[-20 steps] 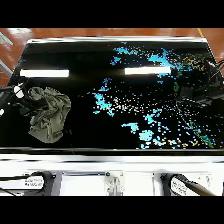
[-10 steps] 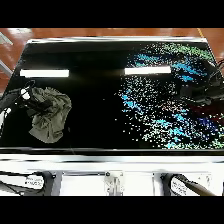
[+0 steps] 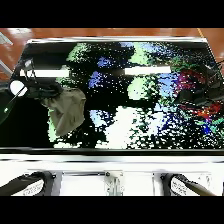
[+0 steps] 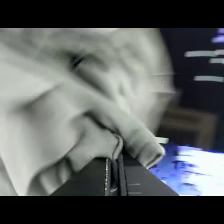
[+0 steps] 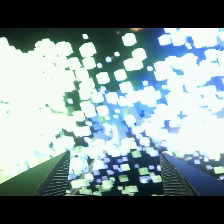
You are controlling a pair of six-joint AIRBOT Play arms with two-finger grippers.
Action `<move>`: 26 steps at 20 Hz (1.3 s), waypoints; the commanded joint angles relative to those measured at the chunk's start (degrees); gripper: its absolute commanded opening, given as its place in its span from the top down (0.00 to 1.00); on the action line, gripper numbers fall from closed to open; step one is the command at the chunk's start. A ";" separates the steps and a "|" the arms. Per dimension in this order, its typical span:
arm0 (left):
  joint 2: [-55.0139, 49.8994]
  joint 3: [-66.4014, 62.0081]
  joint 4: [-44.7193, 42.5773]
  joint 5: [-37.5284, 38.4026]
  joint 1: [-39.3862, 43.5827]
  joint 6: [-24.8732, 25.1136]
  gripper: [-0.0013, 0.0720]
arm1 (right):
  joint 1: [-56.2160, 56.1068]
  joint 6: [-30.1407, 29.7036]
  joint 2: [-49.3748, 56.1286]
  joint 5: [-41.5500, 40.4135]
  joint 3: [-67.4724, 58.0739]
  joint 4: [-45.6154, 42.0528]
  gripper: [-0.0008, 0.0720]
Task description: Fold the shirts.
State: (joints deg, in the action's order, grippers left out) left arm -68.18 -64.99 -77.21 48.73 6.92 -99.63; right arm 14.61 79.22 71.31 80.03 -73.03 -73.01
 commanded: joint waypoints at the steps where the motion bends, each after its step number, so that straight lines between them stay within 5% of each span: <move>1: 10.91 -0.04 4.24 -5.81 13.25 -3.89 0.93 | -0.02 -1.81 -0.09 0.35 -0.07 -0.81 0.05; 7: 4.26 0.24 4.22 -18.23 34.75 -12.59 0.93 | 0.04 -1.97 -6.73 1.05 -0.07 -1.99 0.05; 10: -4.04 0.24 4.76 -18.64 39.95 -15.30 0.93 | 0.02 -1.44 -9.79 1.86 -0.04 -1.99 0.05; 11: -6.36 0.22 5.57 -16.02 40.54 -15.30 0.84 | 0.02 -0.90 -10.05 3.19 -0.04 -1.57 0.05; 13: -8.00 0.22 6.29 -9.55 39.34 -15.34 0.05 | 0.02 -0.85 -9.84 3.78 0.04 -0.83 0.05; 14: -7.63 0.20 6.29 -6.14 37.57 -15.30 0.01 | 0.02 -0.85 -9.55 3.13 0.26 -0.83 0.05; 21: -0.28 4.02 4.28 16.63 15.19 -4.50 0.01 | -0.22 -4.52 4.59 2.05 2.16 17.57 0.05; 26: -1.84 15.37 12.41 7.21 10.62 -4.50 0.01 | -5.49 -9.99 15.69 2.60 2.16 21.51 0.05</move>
State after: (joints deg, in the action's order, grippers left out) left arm -69.41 -54.89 -69.60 60.10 20.32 -105.06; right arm 11.84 72.38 81.19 81.65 -70.94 -55.27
